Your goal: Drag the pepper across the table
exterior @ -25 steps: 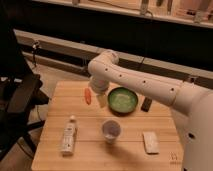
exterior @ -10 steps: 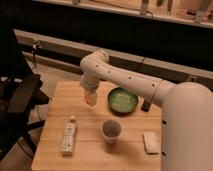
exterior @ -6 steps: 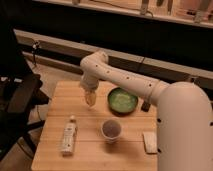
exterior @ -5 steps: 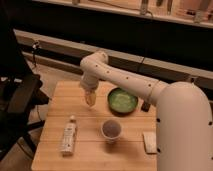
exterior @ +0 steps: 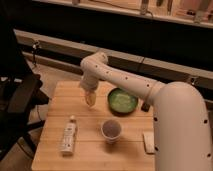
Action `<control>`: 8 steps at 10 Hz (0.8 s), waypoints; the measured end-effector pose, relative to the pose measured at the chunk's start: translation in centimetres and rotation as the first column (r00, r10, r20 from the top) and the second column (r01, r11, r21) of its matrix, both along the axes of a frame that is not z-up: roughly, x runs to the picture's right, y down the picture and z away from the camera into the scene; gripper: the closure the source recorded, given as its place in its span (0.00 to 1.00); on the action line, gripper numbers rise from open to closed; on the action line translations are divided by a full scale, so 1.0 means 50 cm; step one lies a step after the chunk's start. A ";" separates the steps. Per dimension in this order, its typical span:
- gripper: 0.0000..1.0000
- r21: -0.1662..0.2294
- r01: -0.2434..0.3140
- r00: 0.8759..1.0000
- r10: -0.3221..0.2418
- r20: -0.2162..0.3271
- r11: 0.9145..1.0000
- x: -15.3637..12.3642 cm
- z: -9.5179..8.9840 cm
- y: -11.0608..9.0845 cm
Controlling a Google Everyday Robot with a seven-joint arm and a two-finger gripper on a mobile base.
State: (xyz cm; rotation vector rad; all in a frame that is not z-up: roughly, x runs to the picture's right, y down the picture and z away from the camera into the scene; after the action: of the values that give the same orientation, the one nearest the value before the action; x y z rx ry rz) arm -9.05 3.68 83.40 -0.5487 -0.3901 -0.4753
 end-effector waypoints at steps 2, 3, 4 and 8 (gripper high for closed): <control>0.20 0.075 0.175 0.985 -0.175 -0.009 0.982 0.010 0.002 0.001; 0.20 0.092 0.227 0.974 -0.226 -0.018 0.970 0.016 0.007 0.003; 0.20 0.100 0.249 0.968 -0.247 -0.036 0.963 0.027 0.013 0.004; 0.20 0.139 0.263 0.965 -0.261 -0.036 0.955 0.047 0.037 -0.015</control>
State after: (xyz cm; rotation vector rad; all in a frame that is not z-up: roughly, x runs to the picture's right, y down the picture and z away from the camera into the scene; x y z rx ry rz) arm -6.72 2.92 85.27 -0.4664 -0.2648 -0.7483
